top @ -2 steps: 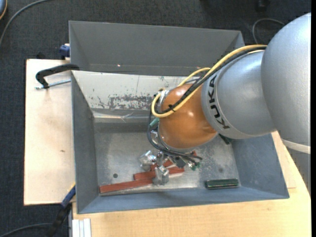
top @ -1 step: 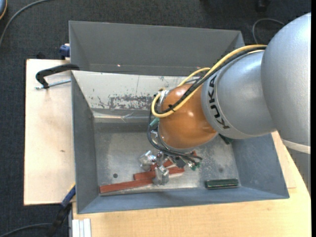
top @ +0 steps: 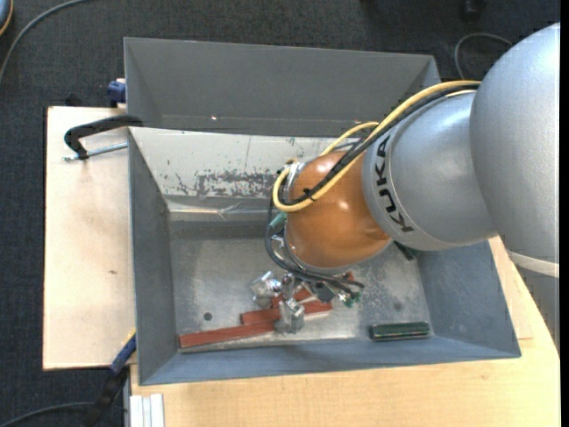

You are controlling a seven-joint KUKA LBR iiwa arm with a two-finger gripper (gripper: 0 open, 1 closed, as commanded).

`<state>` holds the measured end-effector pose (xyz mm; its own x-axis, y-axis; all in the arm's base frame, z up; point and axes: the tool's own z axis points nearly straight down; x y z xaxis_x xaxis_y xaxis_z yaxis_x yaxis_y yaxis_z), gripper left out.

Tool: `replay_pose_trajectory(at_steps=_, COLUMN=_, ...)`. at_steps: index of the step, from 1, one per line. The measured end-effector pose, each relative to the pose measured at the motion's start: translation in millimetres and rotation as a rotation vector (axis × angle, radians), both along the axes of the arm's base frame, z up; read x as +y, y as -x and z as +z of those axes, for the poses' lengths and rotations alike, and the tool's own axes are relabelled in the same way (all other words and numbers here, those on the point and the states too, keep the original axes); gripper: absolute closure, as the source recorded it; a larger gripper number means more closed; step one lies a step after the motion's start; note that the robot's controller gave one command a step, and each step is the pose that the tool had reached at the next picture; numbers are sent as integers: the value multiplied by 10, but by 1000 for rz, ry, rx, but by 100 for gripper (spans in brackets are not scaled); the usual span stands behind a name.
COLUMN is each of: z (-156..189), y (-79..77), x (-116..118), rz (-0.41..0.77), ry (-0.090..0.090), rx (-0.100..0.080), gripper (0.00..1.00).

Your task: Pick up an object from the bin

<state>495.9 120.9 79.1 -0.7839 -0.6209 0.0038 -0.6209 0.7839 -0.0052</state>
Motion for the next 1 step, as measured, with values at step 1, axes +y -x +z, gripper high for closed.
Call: replay_pose_trajectory(at_steps=1, z=0, y=0, x=0, rz=0, ry=0, rx=0, gripper=100)
